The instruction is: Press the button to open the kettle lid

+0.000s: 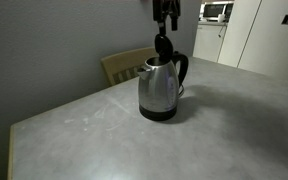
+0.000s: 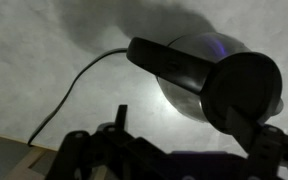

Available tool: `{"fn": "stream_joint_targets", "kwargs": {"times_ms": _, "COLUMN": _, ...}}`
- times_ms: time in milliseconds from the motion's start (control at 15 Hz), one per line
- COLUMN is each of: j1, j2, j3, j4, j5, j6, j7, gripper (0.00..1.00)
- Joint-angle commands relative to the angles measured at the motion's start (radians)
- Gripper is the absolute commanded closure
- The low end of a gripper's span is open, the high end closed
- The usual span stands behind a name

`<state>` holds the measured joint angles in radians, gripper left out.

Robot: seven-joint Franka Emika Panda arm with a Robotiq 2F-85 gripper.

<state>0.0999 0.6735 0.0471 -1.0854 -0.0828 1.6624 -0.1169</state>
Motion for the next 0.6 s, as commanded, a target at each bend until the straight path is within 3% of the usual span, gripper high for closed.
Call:
{"fn": "stream_joint_targets", "kwargs": {"times_ms": 0, "j1": -0.019, "j2": -0.033, "j3": 0.01, "j4": -0.058, "j5": 0.025, "j6": 0.04, "j7": -0.02, "gripper": 0.0}}
{"fn": "stream_joint_targets", "kwargs": {"times_ms": 400, "j1": -0.032, "j2": -0.044, "j3": 0.024, "j4": -0.08, "j5": 0.065, "j6": 0.068, "j7": -0.059, "gripper": 0.0}}
{"fn": "stream_joint_targets", "kwargs": {"times_ms": 467, "j1": -0.009, "j2": 0.001, "j3": 0.007, "j4": -0.01, "j5": 0.033, "j6": 0.034, "j7": -0.024, "gripper": 0.0}}
{"fn": "stream_joint_targets", "kwargs": {"times_ms": 533, "j1": -0.011, "j2": 0.0, "j3": 0.008, "j4": -0.013, "j5": 0.042, "j6": 0.035, "j7": -0.029, "gripper": 0.0}}
